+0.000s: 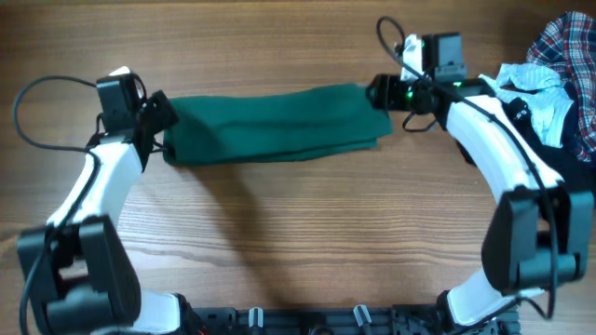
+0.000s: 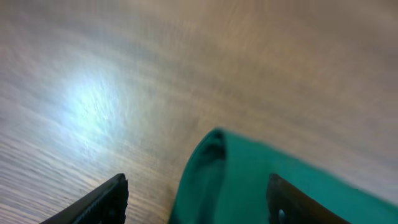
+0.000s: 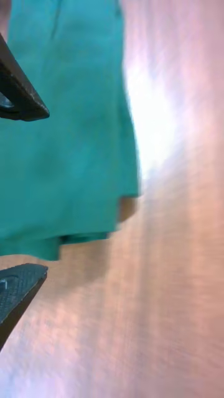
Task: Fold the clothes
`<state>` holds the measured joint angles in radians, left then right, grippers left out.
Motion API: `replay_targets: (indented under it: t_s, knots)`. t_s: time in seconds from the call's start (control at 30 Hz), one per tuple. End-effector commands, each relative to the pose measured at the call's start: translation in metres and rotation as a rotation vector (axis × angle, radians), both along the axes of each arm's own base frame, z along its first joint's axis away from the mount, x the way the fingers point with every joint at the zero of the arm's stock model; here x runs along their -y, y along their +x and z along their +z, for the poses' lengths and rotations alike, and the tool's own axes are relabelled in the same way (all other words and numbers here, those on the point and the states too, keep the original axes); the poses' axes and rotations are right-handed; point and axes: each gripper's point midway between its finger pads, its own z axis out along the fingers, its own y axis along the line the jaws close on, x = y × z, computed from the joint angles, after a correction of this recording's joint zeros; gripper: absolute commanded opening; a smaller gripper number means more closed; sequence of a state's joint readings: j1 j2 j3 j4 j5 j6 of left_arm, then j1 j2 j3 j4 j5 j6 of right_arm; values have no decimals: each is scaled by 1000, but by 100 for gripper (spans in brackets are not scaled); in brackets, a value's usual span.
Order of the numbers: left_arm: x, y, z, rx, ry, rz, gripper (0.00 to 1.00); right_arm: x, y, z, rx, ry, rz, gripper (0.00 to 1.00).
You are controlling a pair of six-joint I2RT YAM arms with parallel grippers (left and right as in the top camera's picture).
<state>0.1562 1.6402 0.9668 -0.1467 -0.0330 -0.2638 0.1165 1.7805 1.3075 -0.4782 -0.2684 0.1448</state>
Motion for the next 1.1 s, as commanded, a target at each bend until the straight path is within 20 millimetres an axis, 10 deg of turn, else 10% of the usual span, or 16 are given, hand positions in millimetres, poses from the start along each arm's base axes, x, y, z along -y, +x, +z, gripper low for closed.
replay_targets:
  t_s: [0.0, 0.17, 0.33, 0.7, 1.07]
  knots:
    - [-1, 3, 38, 96, 18, -14, 70, -6, 3, 32, 66, 41, 24, 64]
    - [37, 8, 36, 114, -159, -126, 48, -24, 0, 23, 35, 83, 60, 5]
    - [64, 13, 18, 78, -193, -175, 5, -60, 0, 3, 12, 101, 118, 4]
    - [142, 32, -11, 90, -217, -329, 4, -117, -4, -39, -28, 146, 225, 4]
    - [160, 26, -52, -1, -276, -356, 4, -143, -12, -49, -27, 164, 312, 4]
